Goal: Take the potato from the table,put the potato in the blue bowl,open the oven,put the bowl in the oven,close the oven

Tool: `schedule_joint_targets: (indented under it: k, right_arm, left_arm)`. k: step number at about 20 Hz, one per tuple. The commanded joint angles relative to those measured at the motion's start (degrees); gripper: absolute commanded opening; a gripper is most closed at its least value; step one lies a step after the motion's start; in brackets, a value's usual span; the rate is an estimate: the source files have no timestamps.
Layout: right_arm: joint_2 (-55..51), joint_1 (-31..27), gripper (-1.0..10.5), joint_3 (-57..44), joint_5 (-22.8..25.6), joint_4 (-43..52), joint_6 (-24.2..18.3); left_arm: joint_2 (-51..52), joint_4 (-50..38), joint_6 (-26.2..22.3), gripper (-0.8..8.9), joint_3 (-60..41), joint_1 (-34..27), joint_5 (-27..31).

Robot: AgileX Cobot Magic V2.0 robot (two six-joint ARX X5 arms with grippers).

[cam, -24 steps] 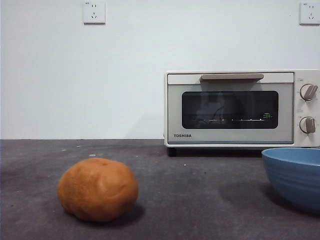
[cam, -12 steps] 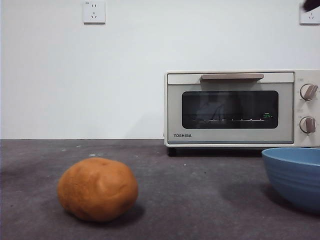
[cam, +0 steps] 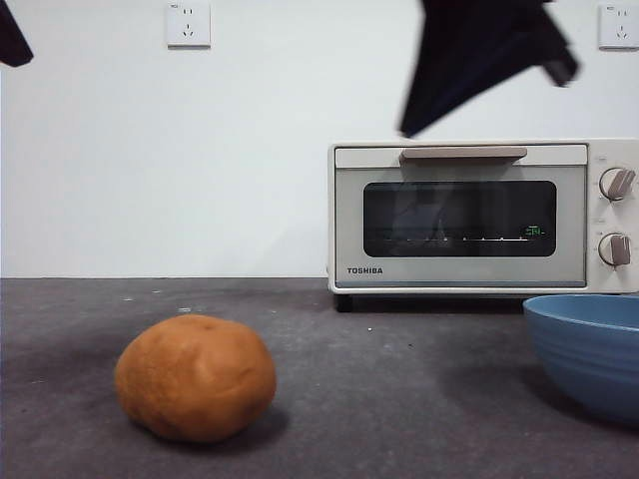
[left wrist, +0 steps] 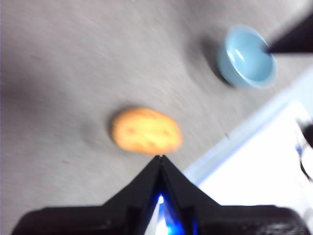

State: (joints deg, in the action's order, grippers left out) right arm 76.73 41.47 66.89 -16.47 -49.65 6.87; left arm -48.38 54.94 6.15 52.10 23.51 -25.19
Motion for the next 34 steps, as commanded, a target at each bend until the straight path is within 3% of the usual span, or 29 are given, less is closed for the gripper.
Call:
schedule_joint_targets:
  k: [1, 6, 9, 11, 24, 28, 32, 34]
  right_arm:
    - [4.2, 2.6, 1.3, 3.9, 0.0, -0.1, 0.4]
    - [13.5, 9.1, 3.8, 12.7, 0.9, 0.0, -1.3]
    - [19.2, 12.3, 6.3, 16.3, 4.1, -0.1, -1.3]
    - [22.6, 13.8, 6.9, 17.5, 4.3, 0.1, -1.2]
    - [35.8, 14.9, 6.9, 18.0, 5.6, 2.8, -0.9]
    - [36.7, 15.1, 4.7, 18.0, 5.6, 2.8, 0.5]
    - [37.2, 15.2, 4.6, 18.0, 7.1, 2.5, 2.3]
    - [37.6, 15.1, 3.0, 18.0, 7.1, 1.3, 2.6]
  left_arm:
    - [0.0, 1.3, -2.6, -0.06, -0.1, 3.6, -0.1]
    - [0.2, 8.4, -7.3, -0.05, -0.1, 7.3, 0.0]
    - [1.0, 11.6, -9.8, -0.05, -0.1, 7.3, 1.3]
    - [2.5, 13.9, -10.9, -0.06, -0.1, 7.3, 3.0]
    - [12.9, 20.5, -12.5, -0.06, -0.1, 7.3, 3.1]
    - [12.9, 20.5, -12.3, -0.06, -0.1, 7.3, 2.7]
    - [12.9, 20.4, -12.3, -0.06, -0.1, 7.3, 2.7]
    - [12.9, 20.4, -12.3, -0.06, -0.1, 7.3, 2.7]
